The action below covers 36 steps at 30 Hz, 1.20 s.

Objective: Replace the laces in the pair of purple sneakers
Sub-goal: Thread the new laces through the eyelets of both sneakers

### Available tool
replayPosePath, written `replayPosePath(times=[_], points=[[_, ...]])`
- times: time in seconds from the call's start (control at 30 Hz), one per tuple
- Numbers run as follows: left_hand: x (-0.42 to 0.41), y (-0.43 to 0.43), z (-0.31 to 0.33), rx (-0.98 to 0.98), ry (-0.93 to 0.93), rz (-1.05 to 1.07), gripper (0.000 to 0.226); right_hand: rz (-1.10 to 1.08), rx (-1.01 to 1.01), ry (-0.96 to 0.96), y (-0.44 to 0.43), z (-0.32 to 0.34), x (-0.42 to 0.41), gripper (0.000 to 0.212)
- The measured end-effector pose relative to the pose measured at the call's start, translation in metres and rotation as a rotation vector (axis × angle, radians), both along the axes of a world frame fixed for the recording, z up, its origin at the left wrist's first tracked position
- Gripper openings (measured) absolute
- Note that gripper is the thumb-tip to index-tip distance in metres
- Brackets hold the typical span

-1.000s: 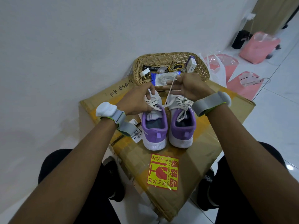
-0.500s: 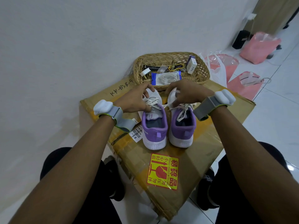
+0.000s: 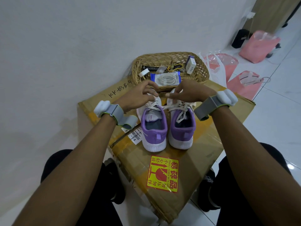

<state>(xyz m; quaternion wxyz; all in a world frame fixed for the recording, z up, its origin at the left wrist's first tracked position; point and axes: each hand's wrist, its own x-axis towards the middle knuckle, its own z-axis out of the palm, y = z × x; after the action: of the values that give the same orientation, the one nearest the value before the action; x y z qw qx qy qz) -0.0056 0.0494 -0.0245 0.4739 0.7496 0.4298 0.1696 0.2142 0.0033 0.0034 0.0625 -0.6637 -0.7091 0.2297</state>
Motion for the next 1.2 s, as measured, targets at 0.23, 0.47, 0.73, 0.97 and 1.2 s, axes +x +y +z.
replayPosePath(times=[0.23,0.47,0.73,0.97,1.2], points=[[0.032,-0.003,-0.019,0.015,0.146,-0.101,0.017,0.061,-0.091,-0.238,0.004,-0.011,-0.002,0.022],[0.034,0.001,-0.004,-0.308,-0.208,0.195,0.014,-0.006,-0.059,0.134,0.004,-0.001,0.004,0.02],[0.021,0.001,-0.013,-0.117,-0.125,0.064,0.009,-0.247,-0.005,0.814,0.009,0.009,0.007,0.038],[0.017,0.005,-0.01,0.114,-0.141,0.169,0.027,-0.218,0.028,0.792,0.004,0.01,0.002,0.041],[0.016,0.013,-0.028,0.432,0.205,0.098,0.052,-0.256,0.01,0.834,0.005,0.009,0.0,0.045]])
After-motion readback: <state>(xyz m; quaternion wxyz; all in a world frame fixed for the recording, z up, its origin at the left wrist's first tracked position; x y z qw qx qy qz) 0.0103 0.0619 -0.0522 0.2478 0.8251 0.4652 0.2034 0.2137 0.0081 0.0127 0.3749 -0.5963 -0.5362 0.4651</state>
